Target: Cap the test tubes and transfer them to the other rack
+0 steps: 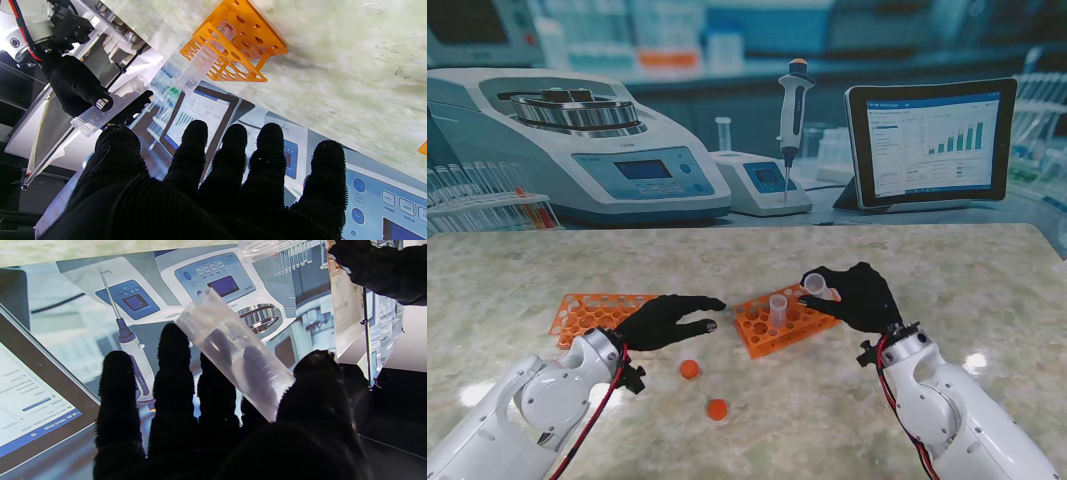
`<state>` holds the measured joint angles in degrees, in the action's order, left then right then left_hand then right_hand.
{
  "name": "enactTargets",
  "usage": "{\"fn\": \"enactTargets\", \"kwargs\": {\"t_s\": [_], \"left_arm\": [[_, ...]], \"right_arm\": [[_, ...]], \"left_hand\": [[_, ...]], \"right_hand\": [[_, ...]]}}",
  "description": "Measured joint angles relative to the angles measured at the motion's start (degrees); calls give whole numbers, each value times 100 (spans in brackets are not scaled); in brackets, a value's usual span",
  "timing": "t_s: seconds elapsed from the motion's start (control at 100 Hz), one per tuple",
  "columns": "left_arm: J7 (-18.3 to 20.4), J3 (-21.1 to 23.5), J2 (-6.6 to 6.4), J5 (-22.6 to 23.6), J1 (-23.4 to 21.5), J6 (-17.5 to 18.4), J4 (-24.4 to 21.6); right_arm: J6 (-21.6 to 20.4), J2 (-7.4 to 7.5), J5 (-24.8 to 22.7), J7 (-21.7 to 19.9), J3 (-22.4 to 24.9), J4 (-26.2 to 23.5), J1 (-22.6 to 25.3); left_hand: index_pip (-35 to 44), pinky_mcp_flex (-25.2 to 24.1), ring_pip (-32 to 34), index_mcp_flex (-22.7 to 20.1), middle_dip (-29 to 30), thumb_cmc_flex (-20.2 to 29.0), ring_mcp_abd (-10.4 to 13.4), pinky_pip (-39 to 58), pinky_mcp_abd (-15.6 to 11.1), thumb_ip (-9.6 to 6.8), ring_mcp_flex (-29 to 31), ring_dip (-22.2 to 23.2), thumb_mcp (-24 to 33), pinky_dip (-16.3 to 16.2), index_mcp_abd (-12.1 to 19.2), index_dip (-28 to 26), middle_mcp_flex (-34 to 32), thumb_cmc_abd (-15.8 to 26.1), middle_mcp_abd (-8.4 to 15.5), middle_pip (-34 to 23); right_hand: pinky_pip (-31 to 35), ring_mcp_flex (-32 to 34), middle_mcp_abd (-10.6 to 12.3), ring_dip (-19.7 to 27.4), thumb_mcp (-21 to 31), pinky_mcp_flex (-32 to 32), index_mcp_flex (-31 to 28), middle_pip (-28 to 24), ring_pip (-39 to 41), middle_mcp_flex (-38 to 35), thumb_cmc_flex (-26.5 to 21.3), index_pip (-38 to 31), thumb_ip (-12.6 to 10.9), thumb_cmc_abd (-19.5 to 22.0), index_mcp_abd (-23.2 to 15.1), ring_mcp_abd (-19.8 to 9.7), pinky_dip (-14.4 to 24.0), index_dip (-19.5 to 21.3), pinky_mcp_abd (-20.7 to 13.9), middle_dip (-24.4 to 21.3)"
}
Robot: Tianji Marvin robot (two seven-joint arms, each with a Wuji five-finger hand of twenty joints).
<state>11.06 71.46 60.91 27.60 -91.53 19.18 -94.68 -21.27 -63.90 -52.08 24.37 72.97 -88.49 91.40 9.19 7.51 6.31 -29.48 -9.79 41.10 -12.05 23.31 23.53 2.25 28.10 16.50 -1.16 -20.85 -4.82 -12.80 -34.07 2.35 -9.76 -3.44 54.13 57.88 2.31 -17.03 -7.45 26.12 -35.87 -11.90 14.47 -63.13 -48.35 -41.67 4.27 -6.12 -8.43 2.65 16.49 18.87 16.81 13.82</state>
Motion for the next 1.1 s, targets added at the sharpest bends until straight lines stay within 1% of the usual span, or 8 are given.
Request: {"fn": "enactTargets", "kwargs": {"t_s": [0.27,0.5,0.53,0.57,0.63,0.84,1.01,1.1], "left_arm": [[11,1,-2,1,-8,5,-18],[33,-4,-6,1,-8,6,-24],[35,-4,-6,0,-9,6,-27],[38,-4,-7,0,-10,6,-32],[41,-4,-8,1,-11,6,-40],[71,-11,-12,-5,-6,7,-39],[79,-14,-15,-7,0,15,-32],[82,-19,-16,-9,7,17,-24]], "right_arm": [[-186,-43,336,19,7,-193,151],[-292,-118,577,43,8,-284,225],[-301,-123,612,42,8,-296,235],[-320,-129,674,34,7,-309,245],[-336,-139,769,6,4,-326,258],[-376,-173,1104,-173,-13,-392,293],[-382,-178,1105,-265,-14,-459,334],[-411,-175,1150,-396,-9,-495,352]], "left_hand": [[0,0,0,0,0,0,0,-1,-3,0,0,0,0,0,0,0,0,0,0,0],[0,0,0,-1,0,0,0,-1,-3,0,0,0,0,0,-1,0,0,0,0,0],[0,0,0,-1,0,0,0,-1,-3,0,0,0,0,0,-1,0,0,0,0,0],[0,0,0,-1,0,0,0,-1,-3,0,0,0,0,0,-1,0,0,0,0,0],[0,0,0,-1,0,0,0,-1,-4,0,0,0,0,0,-1,0,0,0,0,0],[0,0,0,-1,0,0,0,-1,-4,0,0,0,0,0,-1,0,0,0,0,0],[0,0,0,-1,0,0,0,-1,-4,0,0,0,0,0,-1,0,0,0,0,0],[0,0,0,-1,0,0,0,-1,-5,0,0,0,0,0,-1,0,0,0,0,0]], "right_hand": [[864,732,-152,-543,-100,1713,-323,-357,581,-477,-106,-275,0,-238,96,-4,0,189,-432,591],[1227,1144,-252,-861,-156,2414,-628,-832,904,-762,-358,-558,-16,-711,224,102,-135,206,-683,1219],[1275,1158,-268,-952,844,2475,-635,-868,984,-819,-61,-572,41,-1088,230,126,-213,285,-687,1388],[1357,1209,-268,-1062,2524,2568,-704,-929,1002,-875,566,-650,395,-1552,230,163,-234,360,-688,1514],[1458,1264,-268,-1158,3480,2672,-704,-1076,1187,-938,939,-657,585,-1791,230,181,-286,420,-692,1643],[1599,1320,-268,-1605,3744,2786,-704,-1641,1846,-997,1052,-657,611,-1882,266,210,-288,571,-692,2246],[1901,1402,-211,-2175,3873,3046,-704,-2359,3163,-998,1049,-655,611,-1882,297,166,-261,764,-689,3020],[2321,1401,-208,-2355,3889,3202,-704,-2666,3858,-991,1049,-647,611,-1870,297,143,19,853,-682,3395]]}}
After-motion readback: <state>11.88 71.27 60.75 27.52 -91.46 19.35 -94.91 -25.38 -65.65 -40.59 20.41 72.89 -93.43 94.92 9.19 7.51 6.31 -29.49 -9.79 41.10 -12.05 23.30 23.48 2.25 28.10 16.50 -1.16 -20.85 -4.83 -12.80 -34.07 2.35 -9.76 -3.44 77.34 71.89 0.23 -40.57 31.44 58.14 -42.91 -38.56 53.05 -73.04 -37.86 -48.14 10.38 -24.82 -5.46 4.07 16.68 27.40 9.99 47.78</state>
